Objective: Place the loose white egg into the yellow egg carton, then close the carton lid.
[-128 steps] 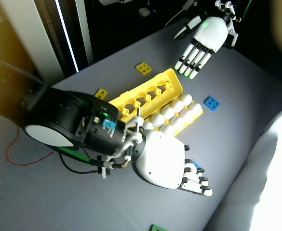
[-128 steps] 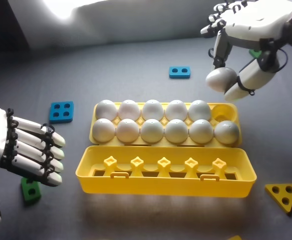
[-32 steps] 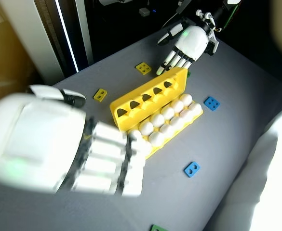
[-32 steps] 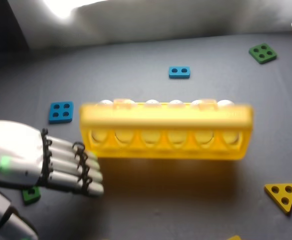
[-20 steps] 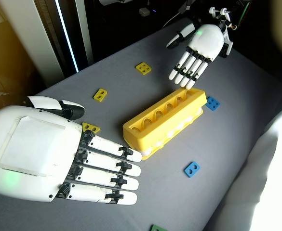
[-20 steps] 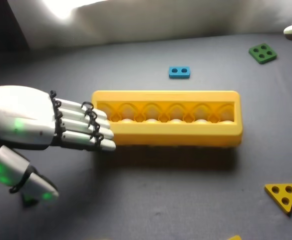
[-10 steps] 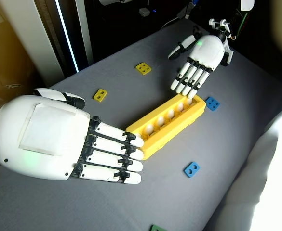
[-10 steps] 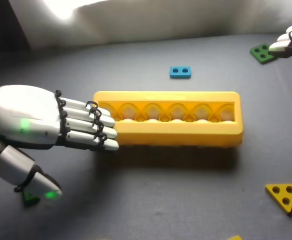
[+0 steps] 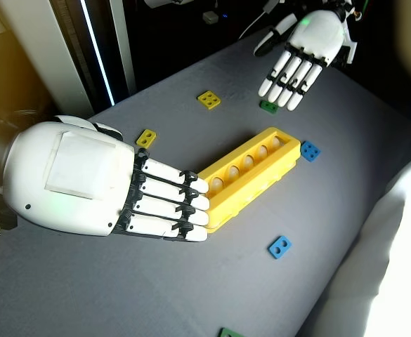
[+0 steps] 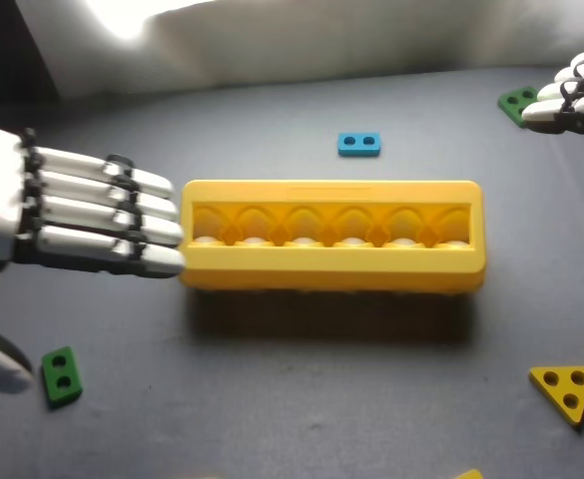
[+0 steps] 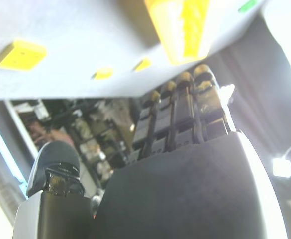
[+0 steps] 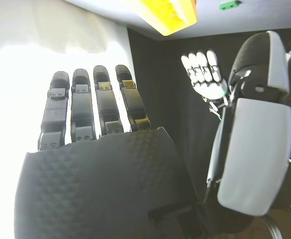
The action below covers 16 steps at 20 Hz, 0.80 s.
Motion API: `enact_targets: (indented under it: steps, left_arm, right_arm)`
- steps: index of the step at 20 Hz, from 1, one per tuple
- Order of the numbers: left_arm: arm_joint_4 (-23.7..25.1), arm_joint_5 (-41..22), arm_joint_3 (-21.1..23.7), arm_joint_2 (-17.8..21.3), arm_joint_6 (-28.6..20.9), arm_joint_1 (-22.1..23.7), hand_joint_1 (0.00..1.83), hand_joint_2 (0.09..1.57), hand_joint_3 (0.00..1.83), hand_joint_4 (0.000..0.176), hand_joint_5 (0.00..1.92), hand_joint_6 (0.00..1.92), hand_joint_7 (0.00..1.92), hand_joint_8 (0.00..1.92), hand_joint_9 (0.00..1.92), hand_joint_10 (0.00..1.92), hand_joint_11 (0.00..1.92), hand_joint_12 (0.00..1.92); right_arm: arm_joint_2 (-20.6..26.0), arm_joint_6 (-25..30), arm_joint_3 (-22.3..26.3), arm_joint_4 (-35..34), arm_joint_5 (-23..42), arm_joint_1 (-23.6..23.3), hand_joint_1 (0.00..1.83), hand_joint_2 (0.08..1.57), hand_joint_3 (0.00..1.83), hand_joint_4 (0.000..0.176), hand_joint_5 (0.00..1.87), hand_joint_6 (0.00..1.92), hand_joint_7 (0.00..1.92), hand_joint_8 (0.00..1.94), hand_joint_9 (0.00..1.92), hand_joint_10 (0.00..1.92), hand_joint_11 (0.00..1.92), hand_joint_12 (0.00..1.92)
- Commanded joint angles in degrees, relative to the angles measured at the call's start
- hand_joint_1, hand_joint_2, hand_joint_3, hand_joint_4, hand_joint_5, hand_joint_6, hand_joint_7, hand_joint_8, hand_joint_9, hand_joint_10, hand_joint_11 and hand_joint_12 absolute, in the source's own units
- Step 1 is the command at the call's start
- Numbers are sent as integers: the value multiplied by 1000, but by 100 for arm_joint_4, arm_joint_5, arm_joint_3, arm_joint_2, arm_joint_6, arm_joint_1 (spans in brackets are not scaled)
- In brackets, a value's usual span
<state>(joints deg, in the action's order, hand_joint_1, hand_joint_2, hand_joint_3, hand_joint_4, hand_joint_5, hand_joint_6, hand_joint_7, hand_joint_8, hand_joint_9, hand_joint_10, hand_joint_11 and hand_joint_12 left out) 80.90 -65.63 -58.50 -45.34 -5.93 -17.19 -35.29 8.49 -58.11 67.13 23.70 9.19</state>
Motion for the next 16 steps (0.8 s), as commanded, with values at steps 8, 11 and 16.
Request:
enact_targets:
  steps: [8,11,16]
  left_arm:
    - [-200,-418,138,419,-201,171,0,1188,0,0,17,2,24,3,4,1,0,0]
    - [-197,-202,178,408,-144,139,0,1185,0,0,11,0,16,0,1,0,0,0]
    - [27,-115,217,401,-131,95,0,1180,0,0,22,8,32,8,10,4,0,0]
  right_arm:
    - [112,-16,20,-233,219,2,443,874,12,0,73,2,38,0,5,1,0,0]
    - [113,-19,31,-233,219,5,379,886,14,0,54,2,31,3,3,1,0,0]
    - [121,-25,46,-233,219,5,414,868,0,0,90,11,60,9,20,6,0,0]
